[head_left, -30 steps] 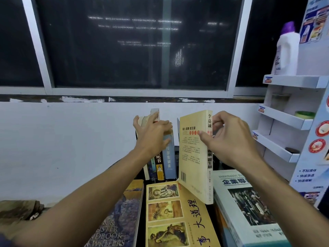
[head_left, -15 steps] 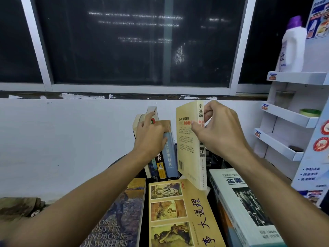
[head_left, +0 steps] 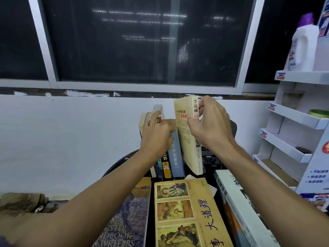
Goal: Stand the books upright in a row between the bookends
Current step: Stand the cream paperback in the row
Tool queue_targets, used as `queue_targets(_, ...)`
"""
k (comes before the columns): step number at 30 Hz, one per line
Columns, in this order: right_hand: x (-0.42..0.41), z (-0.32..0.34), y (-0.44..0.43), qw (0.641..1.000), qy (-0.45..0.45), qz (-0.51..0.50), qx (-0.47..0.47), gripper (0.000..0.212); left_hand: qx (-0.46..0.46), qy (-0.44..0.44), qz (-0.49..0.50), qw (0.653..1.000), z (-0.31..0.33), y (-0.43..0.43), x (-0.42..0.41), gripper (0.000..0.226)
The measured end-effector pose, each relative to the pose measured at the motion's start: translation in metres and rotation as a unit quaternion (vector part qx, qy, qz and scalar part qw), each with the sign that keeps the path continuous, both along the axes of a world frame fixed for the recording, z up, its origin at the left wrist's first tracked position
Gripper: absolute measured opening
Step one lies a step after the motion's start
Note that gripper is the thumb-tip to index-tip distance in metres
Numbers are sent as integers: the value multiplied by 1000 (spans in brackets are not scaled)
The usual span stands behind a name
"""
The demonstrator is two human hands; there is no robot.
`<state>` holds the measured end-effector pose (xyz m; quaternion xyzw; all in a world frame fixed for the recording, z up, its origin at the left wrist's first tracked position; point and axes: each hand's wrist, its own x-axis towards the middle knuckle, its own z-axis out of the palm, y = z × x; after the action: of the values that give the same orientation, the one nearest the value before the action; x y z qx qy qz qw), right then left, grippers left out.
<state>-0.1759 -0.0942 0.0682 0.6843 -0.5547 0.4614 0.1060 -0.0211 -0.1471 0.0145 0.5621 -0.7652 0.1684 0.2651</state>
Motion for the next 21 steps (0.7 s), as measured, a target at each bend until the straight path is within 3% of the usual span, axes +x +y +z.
queue_targets(11,8,-67,-36,995,-61,32,-74,20,-9,16,-10,1000,-4,-5,1,29)
queue_targets(21,3,-113,-61,998,-60,3,-28,21,-7,24,-4,1000,-7,-8,1,26)
